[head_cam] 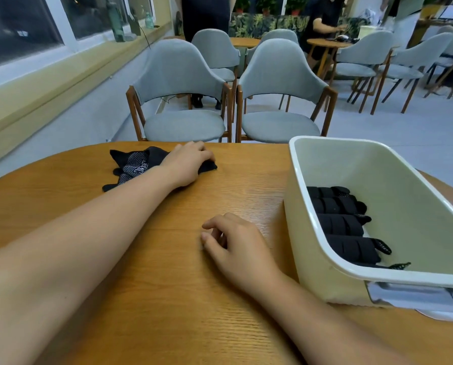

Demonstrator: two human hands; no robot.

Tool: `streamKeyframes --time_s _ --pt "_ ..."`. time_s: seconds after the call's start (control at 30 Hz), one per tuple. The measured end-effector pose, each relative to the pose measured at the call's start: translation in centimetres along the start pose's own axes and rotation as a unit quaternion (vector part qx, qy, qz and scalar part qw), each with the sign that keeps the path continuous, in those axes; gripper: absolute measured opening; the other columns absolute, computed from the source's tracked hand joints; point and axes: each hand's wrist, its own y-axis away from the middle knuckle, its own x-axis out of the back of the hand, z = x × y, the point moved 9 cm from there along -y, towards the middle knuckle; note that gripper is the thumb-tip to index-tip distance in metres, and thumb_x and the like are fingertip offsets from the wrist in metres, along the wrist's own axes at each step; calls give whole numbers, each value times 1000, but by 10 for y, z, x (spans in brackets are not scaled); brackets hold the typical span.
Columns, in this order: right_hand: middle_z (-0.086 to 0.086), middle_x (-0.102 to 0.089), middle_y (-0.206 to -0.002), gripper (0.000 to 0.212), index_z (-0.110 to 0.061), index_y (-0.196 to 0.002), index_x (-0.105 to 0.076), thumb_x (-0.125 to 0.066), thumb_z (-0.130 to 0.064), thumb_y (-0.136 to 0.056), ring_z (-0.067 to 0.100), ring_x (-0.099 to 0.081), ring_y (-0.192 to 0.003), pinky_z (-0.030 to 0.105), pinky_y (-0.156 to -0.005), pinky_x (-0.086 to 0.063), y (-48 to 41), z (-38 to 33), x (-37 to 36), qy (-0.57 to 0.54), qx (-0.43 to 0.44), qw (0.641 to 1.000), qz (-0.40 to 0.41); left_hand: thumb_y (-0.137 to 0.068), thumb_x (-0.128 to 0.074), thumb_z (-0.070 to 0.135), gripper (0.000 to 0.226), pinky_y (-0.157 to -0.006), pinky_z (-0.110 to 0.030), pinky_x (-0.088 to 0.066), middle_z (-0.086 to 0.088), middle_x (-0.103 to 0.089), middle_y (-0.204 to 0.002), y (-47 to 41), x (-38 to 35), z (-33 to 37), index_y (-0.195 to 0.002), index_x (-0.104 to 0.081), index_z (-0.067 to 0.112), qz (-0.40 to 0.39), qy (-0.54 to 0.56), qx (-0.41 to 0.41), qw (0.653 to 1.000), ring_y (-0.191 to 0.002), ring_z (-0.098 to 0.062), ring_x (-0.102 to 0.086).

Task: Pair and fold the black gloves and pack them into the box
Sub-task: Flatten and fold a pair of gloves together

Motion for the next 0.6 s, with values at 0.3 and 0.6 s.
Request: streamKeyframes --time_s 0.3,0.6 --pt "-13 -63 -95 19 -30 -116 -75 -67 -39 -101 7 -61 -87 39 -83 -56 0 0 -2 -6 1 1000 -1 -93 -68 4 34 -92 -37 -43 5 -55 -122 -4 10 12 -111 -58 31 16 -51 -38 998 -115 -22 -52" --pt "-13 -62 -93 18 -31 -113 -74 -66 -40 -101 6 -60 -88 38 -82 -55 0 1 -4 -3 8 1000 -1 -85 -72 15 25 -78 -33 -36 10 -55 -96 11 36 -4 -87 -50 27 72 -34 -21 997 -95 -19 -51"
